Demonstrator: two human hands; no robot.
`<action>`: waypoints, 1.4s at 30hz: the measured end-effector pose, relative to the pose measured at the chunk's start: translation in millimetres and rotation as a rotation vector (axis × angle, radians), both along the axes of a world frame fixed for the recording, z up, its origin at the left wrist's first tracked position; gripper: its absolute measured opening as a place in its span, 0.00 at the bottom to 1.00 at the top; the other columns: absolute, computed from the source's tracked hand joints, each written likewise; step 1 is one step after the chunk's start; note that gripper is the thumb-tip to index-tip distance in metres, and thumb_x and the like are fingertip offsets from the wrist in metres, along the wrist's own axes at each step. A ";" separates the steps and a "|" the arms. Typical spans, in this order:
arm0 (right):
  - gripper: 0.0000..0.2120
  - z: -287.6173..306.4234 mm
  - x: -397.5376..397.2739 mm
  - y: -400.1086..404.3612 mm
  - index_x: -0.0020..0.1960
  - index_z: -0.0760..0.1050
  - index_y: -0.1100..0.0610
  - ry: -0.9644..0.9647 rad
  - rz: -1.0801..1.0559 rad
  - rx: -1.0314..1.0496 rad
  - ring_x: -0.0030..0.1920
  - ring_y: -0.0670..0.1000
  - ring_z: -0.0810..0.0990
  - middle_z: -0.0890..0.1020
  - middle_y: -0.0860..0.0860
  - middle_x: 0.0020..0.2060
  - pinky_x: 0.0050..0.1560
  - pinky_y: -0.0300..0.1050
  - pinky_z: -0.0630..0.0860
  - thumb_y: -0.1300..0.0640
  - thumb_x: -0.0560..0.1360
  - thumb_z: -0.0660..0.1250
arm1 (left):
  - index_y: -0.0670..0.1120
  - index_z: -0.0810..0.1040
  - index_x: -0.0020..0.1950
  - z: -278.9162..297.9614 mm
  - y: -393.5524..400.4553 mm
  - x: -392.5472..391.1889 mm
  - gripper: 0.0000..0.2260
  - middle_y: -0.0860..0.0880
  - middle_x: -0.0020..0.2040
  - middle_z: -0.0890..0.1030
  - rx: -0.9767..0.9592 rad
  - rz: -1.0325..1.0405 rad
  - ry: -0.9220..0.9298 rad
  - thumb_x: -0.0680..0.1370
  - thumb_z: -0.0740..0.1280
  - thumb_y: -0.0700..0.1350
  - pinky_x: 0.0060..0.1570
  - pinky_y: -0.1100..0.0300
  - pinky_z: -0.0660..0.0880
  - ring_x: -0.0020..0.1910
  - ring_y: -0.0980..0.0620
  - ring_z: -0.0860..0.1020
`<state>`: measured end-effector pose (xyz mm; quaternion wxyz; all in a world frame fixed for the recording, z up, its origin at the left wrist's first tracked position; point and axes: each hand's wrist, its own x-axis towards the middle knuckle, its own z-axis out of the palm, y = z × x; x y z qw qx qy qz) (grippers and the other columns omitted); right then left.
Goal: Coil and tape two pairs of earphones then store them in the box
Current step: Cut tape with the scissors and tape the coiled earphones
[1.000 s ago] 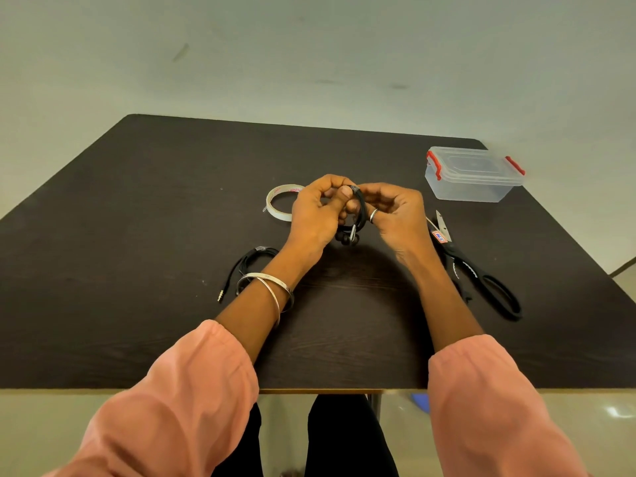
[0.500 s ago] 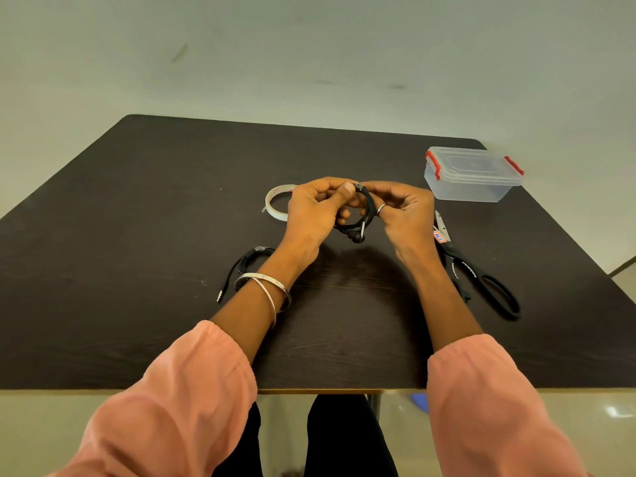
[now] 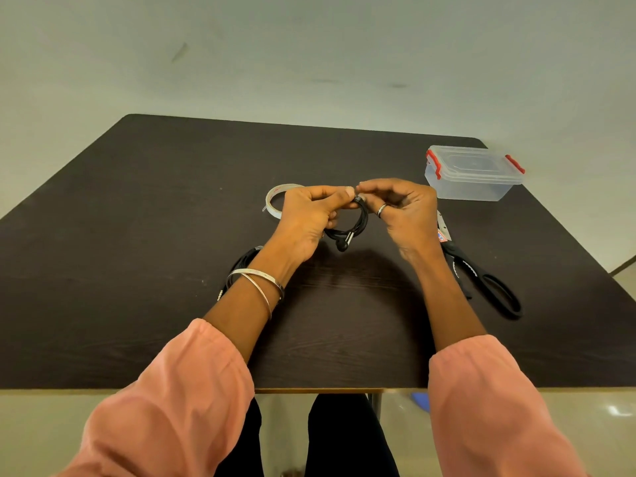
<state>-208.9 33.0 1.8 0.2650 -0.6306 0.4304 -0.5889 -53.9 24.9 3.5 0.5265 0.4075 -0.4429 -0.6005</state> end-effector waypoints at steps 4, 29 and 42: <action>0.12 1.7 2.0 0.5 0.53 0.80 0.63 -0.111 0.039 0.093 0.47 0.53 0.85 0.85 0.56 0.45 0.48 0.46 0.81 0.71 0.70 0.71 | 0.40 0.83 0.50 -1.1 -0.3 -0.8 0.06 0.46 0.39 0.84 -0.007 0.025 -0.040 0.75 0.71 0.39 0.30 0.65 0.68 0.29 0.58 0.70; 0.19 9.1 2.4 2.9 0.60 0.76 0.61 -0.528 0.110 0.370 0.45 0.50 0.82 0.81 0.56 0.44 0.48 0.48 0.82 0.75 0.72 0.67 | 0.44 0.78 0.56 0.9 6.7 -0.3 0.12 0.52 0.33 0.82 -0.161 0.074 -0.258 0.74 0.72 0.37 0.46 0.61 0.72 0.31 0.62 0.79; 0.12 8.5 0.1 6.5 0.52 0.80 0.63 -0.205 0.131 0.526 0.45 0.57 0.85 0.85 0.59 0.43 0.47 0.49 0.81 0.55 0.77 0.67 | 0.43 0.76 0.57 0.9 6.7 0.5 0.11 0.50 0.34 0.81 -0.174 0.052 -0.224 0.76 0.70 0.35 0.40 0.66 0.71 0.29 0.63 0.77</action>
